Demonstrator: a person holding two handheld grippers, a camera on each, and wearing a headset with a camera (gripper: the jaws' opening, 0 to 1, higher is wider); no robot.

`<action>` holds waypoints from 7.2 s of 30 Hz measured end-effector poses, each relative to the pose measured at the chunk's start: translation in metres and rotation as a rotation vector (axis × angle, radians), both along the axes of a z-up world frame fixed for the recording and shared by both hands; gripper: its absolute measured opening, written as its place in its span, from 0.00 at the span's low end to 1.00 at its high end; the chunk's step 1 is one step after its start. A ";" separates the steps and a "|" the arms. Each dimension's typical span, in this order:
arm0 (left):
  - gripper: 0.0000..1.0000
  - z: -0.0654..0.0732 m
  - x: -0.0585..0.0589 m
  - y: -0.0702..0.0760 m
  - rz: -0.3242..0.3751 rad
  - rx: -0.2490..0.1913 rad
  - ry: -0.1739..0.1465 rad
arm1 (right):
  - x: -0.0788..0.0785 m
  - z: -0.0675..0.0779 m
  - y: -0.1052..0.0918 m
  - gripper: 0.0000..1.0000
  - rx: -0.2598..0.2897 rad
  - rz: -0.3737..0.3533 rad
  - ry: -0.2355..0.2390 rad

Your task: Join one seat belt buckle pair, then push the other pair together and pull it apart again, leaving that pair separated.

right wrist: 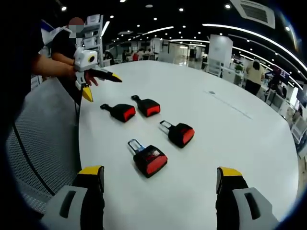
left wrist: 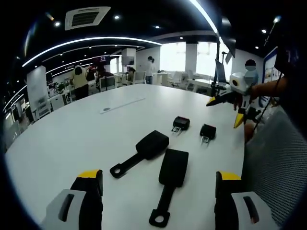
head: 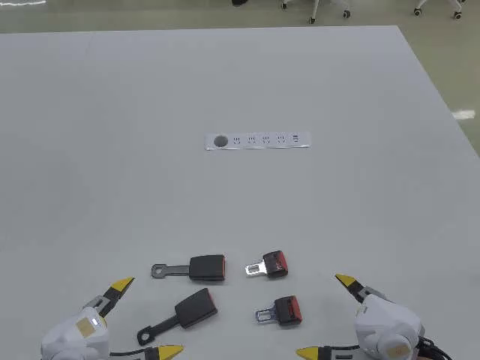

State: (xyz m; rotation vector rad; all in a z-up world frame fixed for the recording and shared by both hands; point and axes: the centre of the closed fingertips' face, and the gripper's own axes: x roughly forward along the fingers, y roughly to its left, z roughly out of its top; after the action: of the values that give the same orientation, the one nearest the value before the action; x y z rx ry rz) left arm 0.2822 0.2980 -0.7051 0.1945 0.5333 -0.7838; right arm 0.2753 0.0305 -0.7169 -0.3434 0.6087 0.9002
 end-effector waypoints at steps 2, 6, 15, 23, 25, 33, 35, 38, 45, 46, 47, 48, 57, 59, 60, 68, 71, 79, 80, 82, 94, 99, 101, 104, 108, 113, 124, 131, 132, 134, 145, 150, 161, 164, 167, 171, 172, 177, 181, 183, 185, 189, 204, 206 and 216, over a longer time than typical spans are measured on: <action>0.99 0.001 0.000 0.000 0.000 0.000 0.000 | 0.000 0.000 0.000 0.99 0.000 0.001 0.000; 0.99 -0.003 0.000 0.002 0.000 0.000 0.001 | 0.000 0.001 0.001 0.99 -0.002 0.003 -0.001; 0.99 -0.002 0.000 0.000 -0.001 0.001 0.001 | 0.000 0.002 0.000 0.99 -0.001 0.004 -0.005; 0.99 0.001 -0.001 -0.002 0.002 0.001 0.000 | 0.001 0.002 0.000 0.99 -0.002 0.005 -0.008; 0.99 0.002 -0.001 -0.002 0.002 0.001 0.000 | 0.002 0.002 0.000 0.99 -0.002 0.004 -0.010; 0.99 0.000 -0.001 0.000 0.004 -0.001 0.000 | 0.001 0.001 -0.001 0.99 -0.002 0.002 -0.011; 0.99 -0.002 -0.001 0.000 0.004 0.000 0.001 | 0.001 0.003 0.000 0.99 -0.001 0.001 -0.011; 0.99 -0.001 -0.001 -0.001 0.002 0.000 0.002 | 0.000 0.006 0.001 0.99 -0.002 0.000 -0.011; 0.99 0.000 -0.001 -0.001 0.004 -0.002 0.001 | 0.000 0.009 0.003 0.99 0.000 -0.001 -0.013; 0.99 0.000 -0.001 -0.001 0.005 -0.001 0.001 | 0.001 0.009 0.003 0.99 0.000 -0.001 -0.014; 1.00 0.000 -0.001 0.000 0.006 -0.001 0.002 | 0.001 0.009 0.002 0.99 -0.001 0.000 -0.015; 1.00 0.000 -0.001 0.000 0.007 -0.001 0.002 | 0.001 0.008 0.002 0.99 -0.001 0.000 -0.015; 1.00 -0.007 0.000 0.004 0.010 -0.001 0.005 | 0.003 0.006 0.001 0.99 0.002 -0.002 -0.017; 1.00 -0.007 0.000 0.005 0.011 -0.001 0.006 | 0.003 0.006 0.001 0.99 0.003 -0.001 -0.017; 1.00 -0.007 0.000 0.005 0.010 0.000 0.005 | 0.003 0.006 0.001 0.99 0.002 -0.002 -0.017; 1.00 -0.007 0.000 0.004 0.009 0.000 0.001 | 0.003 0.005 -0.001 0.99 0.003 -0.001 -0.022; 1.00 -0.007 0.000 0.005 0.010 0.001 -0.001 | 0.003 0.007 -0.001 0.99 0.005 -0.001 -0.025; 1.00 -0.005 0.000 0.004 0.011 0.004 -0.002 | 0.003 0.008 -0.001 0.99 0.003 0.000 -0.026; 1.00 -0.004 0.000 0.004 0.011 0.005 -0.002 | 0.003 0.008 -0.001 0.99 0.003 0.000 -0.027; 1.00 -0.004 0.000 0.004 0.011 0.005 -0.003 | 0.004 0.007 -0.002 0.99 0.003 0.000 -0.027; 0.97 -0.002 0.002 0.000 -0.009 0.023 0.000 | 0.005 0.005 -0.003 0.99 -0.003 0.023 -0.041; 0.93 -0.005 0.003 -0.002 -0.035 0.039 0.007 | 0.007 0.005 -0.003 0.97 -0.016 0.048 -0.051; 0.91 -0.007 0.003 -0.004 -0.051 0.051 0.011 | 0.008 0.005 -0.003 0.95 -0.020 0.058 -0.054; 0.87 -0.010 0.003 -0.008 -0.082 0.072 0.023 | 0.008 0.004 -0.002 0.91 -0.034 0.081 -0.059; 0.81 -0.014 0.004 -0.012 -0.114 0.099 0.032 | 0.008 0.002 0.001 0.85 -0.052 0.120 -0.063; 0.77 -0.020 0.003 -0.018 -0.151 0.133 0.051 | 0.009 0.000 0.003 0.77 -0.076 0.167 -0.062; 0.65 -0.030 0.002 -0.032 -0.224 0.201 0.109 | 0.006 -0.009 0.011 0.64 -0.114 0.264 -0.033; 0.57 -0.039 0.000 -0.036 -0.269 0.241 0.155 | 0.003 -0.018 0.017 0.54 -0.137 0.336 -0.006; 0.55 -0.042 0.001 -0.037 -0.278 0.251 0.162 | 0.003 -0.019 0.018 0.53 -0.142 0.351 -0.003; 0.53 -0.045 0.002 -0.038 -0.284 0.264 0.173 | 0.003 -0.021 0.020 0.50 -0.146 0.369 0.004; 0.42 -0.062 0.006 -0.040 -0.304 0.289 0.243 | 0.002 -0.039 0.030 0.42 -0.182 0.467 0.057; 0.38 -0.067 0.003 -0.044 -0.332 0.307 0.254 | 0.005 -0.045 0.033 0.36 -0.197 0.488 0.071; 0.33 -0.071 0.000 -0.042 -0.389 0.341 0.250 | 0.005 -0.061 0.030 0.32 -0.230 0.530 0.095; 0.33 -0.070 0.000 -0.043 -0.410 0.352 0.245 | 0.004 -0.061 0.030 0.32 -0.230 0.529 0.096; 0.33 -0.071 -0.001 -0.043 -0.438 0.365 0.238 | 0.005 -0.063 0.029 0.32 -0.230 0.524 0.098; 0.33 -0.069 -0.001 -0.046 -0.471 0.382 0.239 | 0.004 -0.062 0.029 0.32 -0.224 0.499 0.112; 0.33 -0.069 -0.002 -0.046 -0.478 0.385 0.239 | 0.004 -0.061 0.030 0.32 -0.220 0.491 0.117; 0.33 -0.065 -0.004 -0.048 -0.523 0.403 0.241 | 0.004 -0.059 0.030 0.31 -0.211 0.467 0.131; 0.33 -0.067 -0.006 -0.048 -0.551 0.411 0.246 | 0.005 -0.060 0.031 0.31 -0.207 0.456 0.134; 0.33 -0.068 -0.005 -0.047 -0.567 0.418 0.246 | 0.005 -0.059 0.032 0.30 -0.203 0.453 0.134; 0.33 -0.068 -0.005 -0.047 -0.589 0.431 0.245 | 0.006 -0.059 0.033 0.30 -0.199 0.445 0.139; 0.33 -0.069 -0.005 -0.048 -0.627 0.458 0.248 | 0.004 -0.057 0.035 0.30 -0.200 0.445 0.134; 0.32 -0.067 -0.008 -0.049 -0.704 0.518 0.235 | 0.005 -0.051 0.044 0.30 -0.187 0.468 0.109; 0.32 -0.066 -0.008 -0.049 -0.708 0.522 0.234 | 0.005 -0.052 0.046 0.30 -0.187 0.470 0.108; 0.32 -0.068 -0.007 -0.048 -0.712 0.530 0.237 | 0.002 -0.052 0.058 0.30 -0.180 0.488 0.106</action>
State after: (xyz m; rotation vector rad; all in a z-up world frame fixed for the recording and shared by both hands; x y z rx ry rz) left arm 0.2747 0.2499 -0.7733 0.8201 0.9127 -1.3549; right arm 0.2773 0.0886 -0.7693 -0.6266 0.7206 1.3408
